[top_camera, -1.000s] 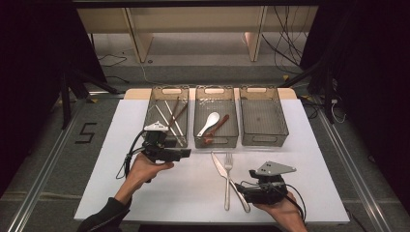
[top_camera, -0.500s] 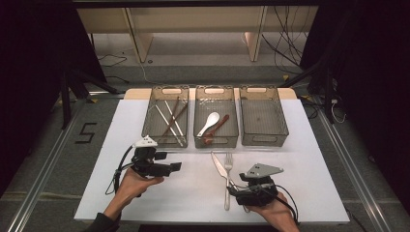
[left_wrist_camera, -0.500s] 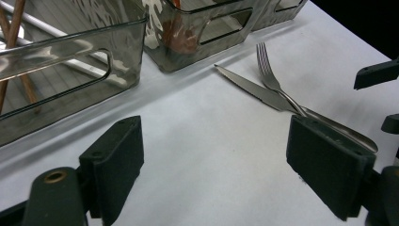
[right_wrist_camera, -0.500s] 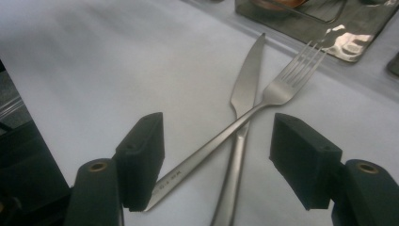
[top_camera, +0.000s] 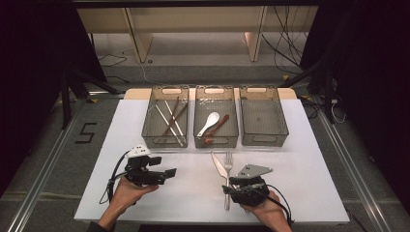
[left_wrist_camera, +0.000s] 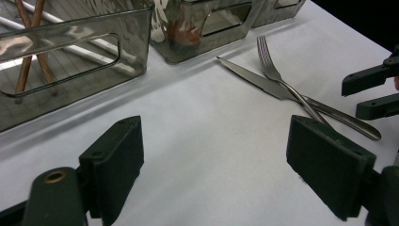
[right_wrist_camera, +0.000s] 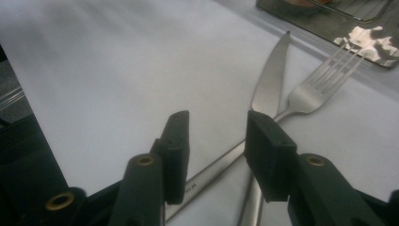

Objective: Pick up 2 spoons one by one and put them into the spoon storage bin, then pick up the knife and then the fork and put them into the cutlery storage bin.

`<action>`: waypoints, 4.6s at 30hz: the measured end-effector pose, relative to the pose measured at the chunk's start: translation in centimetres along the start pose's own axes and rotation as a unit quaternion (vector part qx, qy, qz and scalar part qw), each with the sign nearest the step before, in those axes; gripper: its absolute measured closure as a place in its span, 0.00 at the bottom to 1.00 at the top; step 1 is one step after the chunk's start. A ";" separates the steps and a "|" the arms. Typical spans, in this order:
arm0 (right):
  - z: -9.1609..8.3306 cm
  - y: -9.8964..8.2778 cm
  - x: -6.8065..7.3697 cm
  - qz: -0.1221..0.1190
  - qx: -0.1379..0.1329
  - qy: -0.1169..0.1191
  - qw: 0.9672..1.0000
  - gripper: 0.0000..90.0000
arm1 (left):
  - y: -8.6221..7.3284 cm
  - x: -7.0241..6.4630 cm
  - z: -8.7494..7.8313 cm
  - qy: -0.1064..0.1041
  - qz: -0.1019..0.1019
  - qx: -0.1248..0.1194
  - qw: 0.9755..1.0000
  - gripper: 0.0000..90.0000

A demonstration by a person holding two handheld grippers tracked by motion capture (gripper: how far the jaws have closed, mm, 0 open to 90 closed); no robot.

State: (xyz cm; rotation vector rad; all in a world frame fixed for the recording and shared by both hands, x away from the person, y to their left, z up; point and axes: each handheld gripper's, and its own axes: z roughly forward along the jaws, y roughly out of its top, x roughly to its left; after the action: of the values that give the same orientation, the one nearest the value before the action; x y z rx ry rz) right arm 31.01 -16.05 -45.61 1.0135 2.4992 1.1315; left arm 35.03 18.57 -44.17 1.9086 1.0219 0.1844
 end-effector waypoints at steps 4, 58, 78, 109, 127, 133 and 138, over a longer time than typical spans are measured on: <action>0.6 0.1 0.2 -0.003 0.004 0.006 1.000 0.79 | -0.3 -0.2 -0.3 -0.004 -0.002 -0.011 1.000 0.21; 1.3 -0.7 -1.7 -0.020 0.102 -0.070 0.992 1.00 | -1.0 -0.5 0.1 0.005 0.014 -0.003 1.000 0.21; 1.5 0.7 -1.1 -0.007 0.107 -0.053 0.993 0.75 | -1.0 -0.4 -0.2 0.010 0.014 -0.007 1.000 0.21; 3.4 2.4 -1.7 0.033 0.189 -0.019 0.981 0.59 | -1.2 -0.4 -1.3 0.012 0.015 -0.045 0.999 0.21; 4.1 2.9 -1.4 -0.002 0.225 -0.037 0.974 0.66 | -1.2 -0.4 -1.4 0.017 0.021 -0.042 0.999 0.21; 3.9 3.0 -1.5 -0.012 0.239 -0.034 0.970 0.78 | -1.4 -0.5 -1.2 0.017 0.025 -0.037 0.999 0.21; 3.9 3.1 -1.4 -0.021 0.249 -0.030 0.968 0.84 | -1.5 -0.3 -1.3 0.017 0.025 -0.039 0.999 0.21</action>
State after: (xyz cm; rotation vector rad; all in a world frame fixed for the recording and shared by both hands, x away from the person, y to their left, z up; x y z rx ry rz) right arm 35.37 -13.30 -46.09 1.0765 2.8035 0.4515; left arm 33.27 19.55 -44.51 1.8678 0.9762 0.2829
